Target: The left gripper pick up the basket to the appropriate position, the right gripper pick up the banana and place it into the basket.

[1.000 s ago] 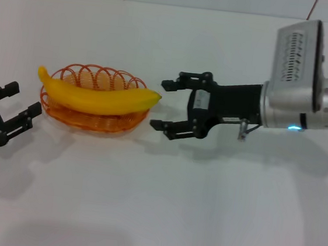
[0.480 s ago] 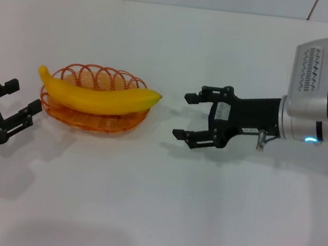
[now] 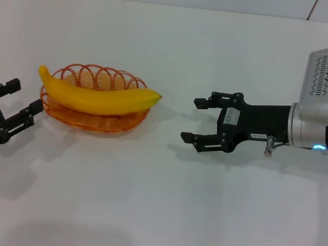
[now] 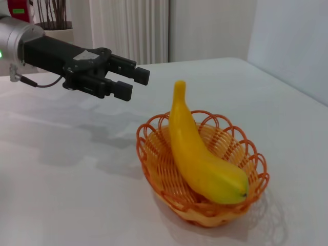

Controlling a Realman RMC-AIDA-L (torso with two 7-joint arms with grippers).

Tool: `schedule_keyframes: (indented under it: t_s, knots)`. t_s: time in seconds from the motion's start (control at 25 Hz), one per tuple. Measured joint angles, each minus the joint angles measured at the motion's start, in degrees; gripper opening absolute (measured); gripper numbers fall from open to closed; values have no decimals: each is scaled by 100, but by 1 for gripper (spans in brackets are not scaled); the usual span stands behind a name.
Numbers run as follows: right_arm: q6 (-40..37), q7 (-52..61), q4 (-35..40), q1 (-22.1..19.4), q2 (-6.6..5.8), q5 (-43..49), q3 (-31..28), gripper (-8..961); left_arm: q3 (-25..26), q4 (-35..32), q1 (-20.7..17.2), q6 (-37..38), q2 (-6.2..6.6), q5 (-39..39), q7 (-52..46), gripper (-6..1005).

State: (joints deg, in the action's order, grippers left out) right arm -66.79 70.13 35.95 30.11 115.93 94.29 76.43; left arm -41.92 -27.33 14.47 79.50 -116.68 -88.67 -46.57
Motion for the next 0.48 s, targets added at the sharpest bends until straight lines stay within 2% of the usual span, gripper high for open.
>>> schedule_keyframes:
  t_s: [0.48]
  knots:
    - [-70, -10, -59, -24, 0, -1, -67, 833, -10, 23, 4, -25, -3, -3, 42, 643]
